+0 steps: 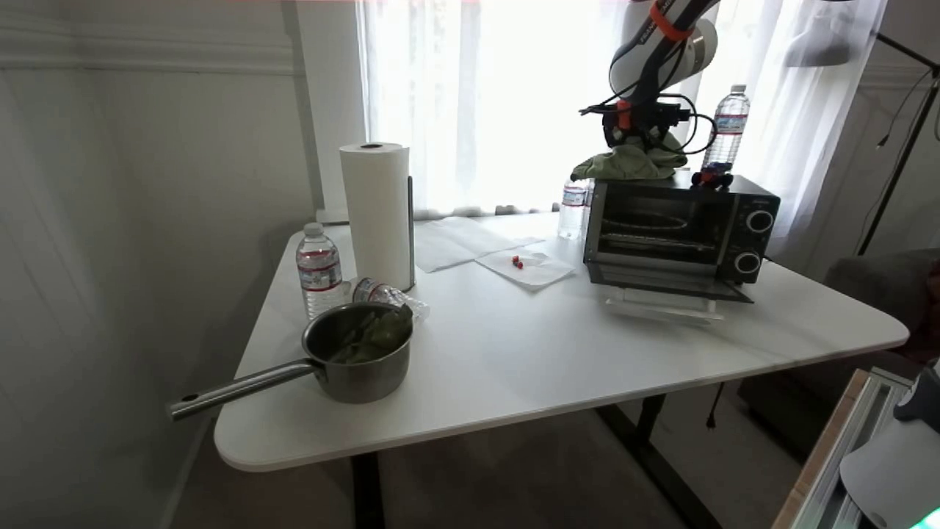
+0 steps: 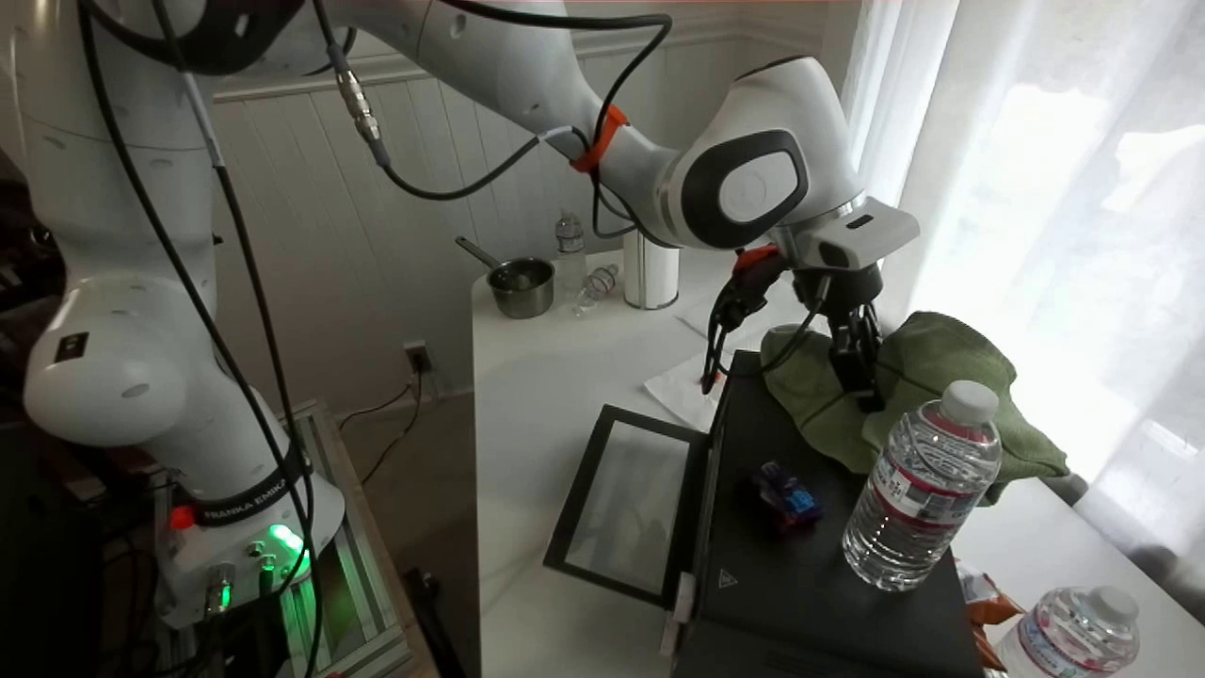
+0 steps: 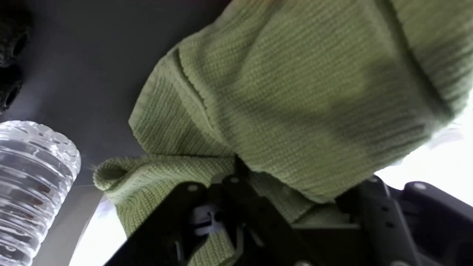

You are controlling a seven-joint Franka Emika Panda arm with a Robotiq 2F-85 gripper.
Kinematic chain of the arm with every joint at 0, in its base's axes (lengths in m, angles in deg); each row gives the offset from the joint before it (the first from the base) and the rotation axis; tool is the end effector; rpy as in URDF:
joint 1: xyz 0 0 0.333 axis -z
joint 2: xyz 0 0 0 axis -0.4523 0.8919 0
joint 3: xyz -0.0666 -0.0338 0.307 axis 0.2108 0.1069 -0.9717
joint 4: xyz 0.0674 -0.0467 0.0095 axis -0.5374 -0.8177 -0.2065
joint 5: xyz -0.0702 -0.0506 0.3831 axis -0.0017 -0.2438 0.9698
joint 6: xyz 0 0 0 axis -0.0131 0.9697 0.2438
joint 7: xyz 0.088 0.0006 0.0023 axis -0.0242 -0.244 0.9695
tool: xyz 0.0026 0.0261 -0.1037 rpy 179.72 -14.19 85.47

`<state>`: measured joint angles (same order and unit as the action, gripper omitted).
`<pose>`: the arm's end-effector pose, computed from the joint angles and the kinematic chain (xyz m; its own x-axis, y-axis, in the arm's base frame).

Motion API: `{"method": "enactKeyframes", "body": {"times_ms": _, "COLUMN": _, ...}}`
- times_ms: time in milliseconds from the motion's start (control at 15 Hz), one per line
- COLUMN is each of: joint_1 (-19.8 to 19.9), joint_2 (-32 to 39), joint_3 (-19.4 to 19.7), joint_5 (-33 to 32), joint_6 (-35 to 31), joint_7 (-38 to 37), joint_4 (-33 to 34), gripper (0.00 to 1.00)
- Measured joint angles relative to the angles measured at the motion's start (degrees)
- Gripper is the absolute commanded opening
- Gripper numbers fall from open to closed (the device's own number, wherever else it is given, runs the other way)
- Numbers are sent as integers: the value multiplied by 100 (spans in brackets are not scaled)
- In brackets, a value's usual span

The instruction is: Remove the towel from the microwave top and place it inside the microwave

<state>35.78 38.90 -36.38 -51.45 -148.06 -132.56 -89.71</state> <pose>0.5839 -0.3428 0.3555 0.4083 -0.7640 0.4996 -0.8970 -0.4373 0.0643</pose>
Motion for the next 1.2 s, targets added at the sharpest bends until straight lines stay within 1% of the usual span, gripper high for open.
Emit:
{"method": "enactKeyframes", "body": {"times_ms": 67, "joint_1": -29, "joint_2": 10, "joint_3": 21, "joint_5": 0, "joint_6": 19, "joint_7": -13, "joint_4": 3, "gripper": 16}}
{"method": "enactKeyframes", "body": {"times_ms": 200, "joint_1": -102, "joint_2": 7, "joint_3": 83, "joint_5": 0, "joint_6": 131, "joint_7": -51, "joint_4": 14, "gripper": 4}}
{"method": "enactKeyframes", "body": {"times_ms": 267, "joint_1": -149, "joint_2": -3, "joint_3": 120, "joint_5": 0, "joint_6": 204, "joint_7": -81, "joint_4": 22, "gripper": 1}}
{"method": "enactKeyframes", "body": {"times_ms": 400, "joint_1": -256, "joint_2": -57, "joint_3": 206, "joint_5": -5, "joint_6": 372, "joint_7": -195, "joint_4": 35, "gripper": 0}}
{"method": "enactKeyframes", "body": {"times_ms": 467, "joint_1": -325, "joint_2": -101, "joint_3": 264, "joint_5": -34, "joint_6": 458, "joint_7": -314, "joint_4": 35, "gripper": 2}}
{"method": "enactKeyframes", "body": {"times_ms": 600, "joint_1": -478, "joint_2": -244, "joint_3": 383, "joint_5": -242, "joint_6": 649, "joint_7": -664, "joint_4": 24, "gripper": 2}}
{"method": "enactKeyframes", "body": {"times_ms": 733, "joint_1": -625, "joint_2": -493, "joint_3": 469, "joint_5": -566, "joint_6": 698, "joint_7": -1114, "joint_4": -87, "gripper": 2}}
{"method": "enactKeyframes", "body": {"times_ms": 1000, "joint_1": -871, "joint_2": -1268, "joint_3": 481, "joint_5": -1570, "joint_6": 712, "joint_7": -2158, "joint_4": -644, "gripper": 2}}
{"method": "enactKeyframes", "body": {"times_ms": 1200, "joint_1": -913, "joint_2": -2007, "joint_3": 228, "joint_5": -2600, "joint_6": 786, "joint_7": -3087, "joint_4": -1312, "gripper": 2}}
